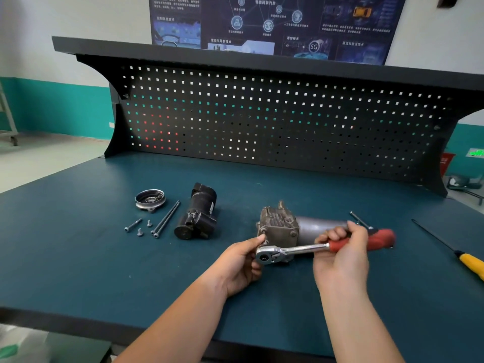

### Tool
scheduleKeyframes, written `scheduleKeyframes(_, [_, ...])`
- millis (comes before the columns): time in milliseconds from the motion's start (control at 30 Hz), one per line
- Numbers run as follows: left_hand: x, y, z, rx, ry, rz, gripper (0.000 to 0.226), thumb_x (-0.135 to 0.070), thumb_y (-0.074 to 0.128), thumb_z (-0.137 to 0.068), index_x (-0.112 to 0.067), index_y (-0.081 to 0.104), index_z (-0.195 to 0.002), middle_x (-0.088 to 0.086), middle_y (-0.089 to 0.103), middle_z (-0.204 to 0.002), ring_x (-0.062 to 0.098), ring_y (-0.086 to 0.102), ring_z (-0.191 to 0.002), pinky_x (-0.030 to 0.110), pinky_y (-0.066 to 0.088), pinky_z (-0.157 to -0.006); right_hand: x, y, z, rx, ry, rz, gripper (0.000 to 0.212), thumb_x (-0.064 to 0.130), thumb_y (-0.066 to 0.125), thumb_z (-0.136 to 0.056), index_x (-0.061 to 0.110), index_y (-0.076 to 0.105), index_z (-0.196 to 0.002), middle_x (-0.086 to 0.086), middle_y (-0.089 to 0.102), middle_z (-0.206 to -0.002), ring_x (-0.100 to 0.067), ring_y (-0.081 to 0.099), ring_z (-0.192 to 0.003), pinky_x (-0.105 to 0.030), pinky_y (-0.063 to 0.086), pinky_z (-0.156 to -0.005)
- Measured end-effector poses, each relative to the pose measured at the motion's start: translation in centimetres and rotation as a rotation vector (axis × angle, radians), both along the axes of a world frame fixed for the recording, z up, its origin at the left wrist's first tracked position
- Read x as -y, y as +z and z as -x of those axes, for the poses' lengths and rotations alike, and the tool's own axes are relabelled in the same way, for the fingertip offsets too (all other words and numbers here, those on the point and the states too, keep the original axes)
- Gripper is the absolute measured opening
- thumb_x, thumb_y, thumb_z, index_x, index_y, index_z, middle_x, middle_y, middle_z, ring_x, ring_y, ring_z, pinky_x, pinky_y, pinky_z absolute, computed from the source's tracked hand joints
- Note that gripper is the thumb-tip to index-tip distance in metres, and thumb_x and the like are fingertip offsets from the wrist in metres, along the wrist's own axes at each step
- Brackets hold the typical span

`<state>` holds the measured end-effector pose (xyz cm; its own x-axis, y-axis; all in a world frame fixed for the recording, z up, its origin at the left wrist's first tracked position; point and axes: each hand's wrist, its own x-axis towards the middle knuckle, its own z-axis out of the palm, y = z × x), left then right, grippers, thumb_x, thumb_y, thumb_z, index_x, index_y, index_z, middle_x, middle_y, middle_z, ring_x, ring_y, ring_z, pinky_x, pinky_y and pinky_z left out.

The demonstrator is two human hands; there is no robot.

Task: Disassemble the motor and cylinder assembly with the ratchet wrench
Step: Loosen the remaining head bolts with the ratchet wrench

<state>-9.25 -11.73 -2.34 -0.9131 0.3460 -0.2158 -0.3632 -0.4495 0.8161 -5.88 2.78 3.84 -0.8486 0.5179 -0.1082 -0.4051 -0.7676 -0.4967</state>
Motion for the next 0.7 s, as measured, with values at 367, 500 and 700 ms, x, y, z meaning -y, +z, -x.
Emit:
scheduleKeyframes(367, [-0.2, -0.1, 0.2, -0.004, 0.016, 0.024, 0.019, -0.029, 0.064, -0.079, -0.019, 0.047, -0.076, -0.001, 0.033, -0.067, 0.003, 0.031, -0.038, 0.013, 0.025, -0.038, 2.9, 5.1, 1.8, -0.110, 0.131, -0.610, 0.019, 0.012, 0.060, -0.089, 0.018, 0.048, -0.076, 0.010, 0.050, -0.045, -0.004, 0.042, -0.038, -0.017, 0.033, -0.037])
scheduleKeyframes(500, [-0.1, 0.1, 0.0, -0.021, 0.018, 0.033, 0.030, -0.035, 0.067, -0.071, -0.017, 0.047, -0.085, -0.003, 0.027, -0.061, 0.003, 0.027, -0.039, 0.014, 0.022, -0.037, 4.9, 6.3, 2.2, -0.180, 0.253, -0.970, 0.020, 0.015, 0.065, -0.085, 0.020, 0.049, -0.075, 0.012, 0.044, -0.043, -0.004, 0.038, -0.038, -0.019, 0.035, -0.040])
scheduleKeyframes(700, [0.0, 0.0, 0.4, -0.046, 0.010, 0.022, 0.051, -0.016, 0.048, -0.094, -0.019, 0.062, -0.045, -0.009, 0.033, -0.052, 0.000, 0.026, -0.039, 0.012, 0.018, -0.038, 8.6, 7.1, 3.1, -0.205, 0.327, -1.400, 0.026, 0.026, 0.069, -0.083, 0.022, 0.048, -0.067, 0.010, 0.046, -0.053, -0.010, 0.042, -0.049, -0.026, 0.037, -0.054])
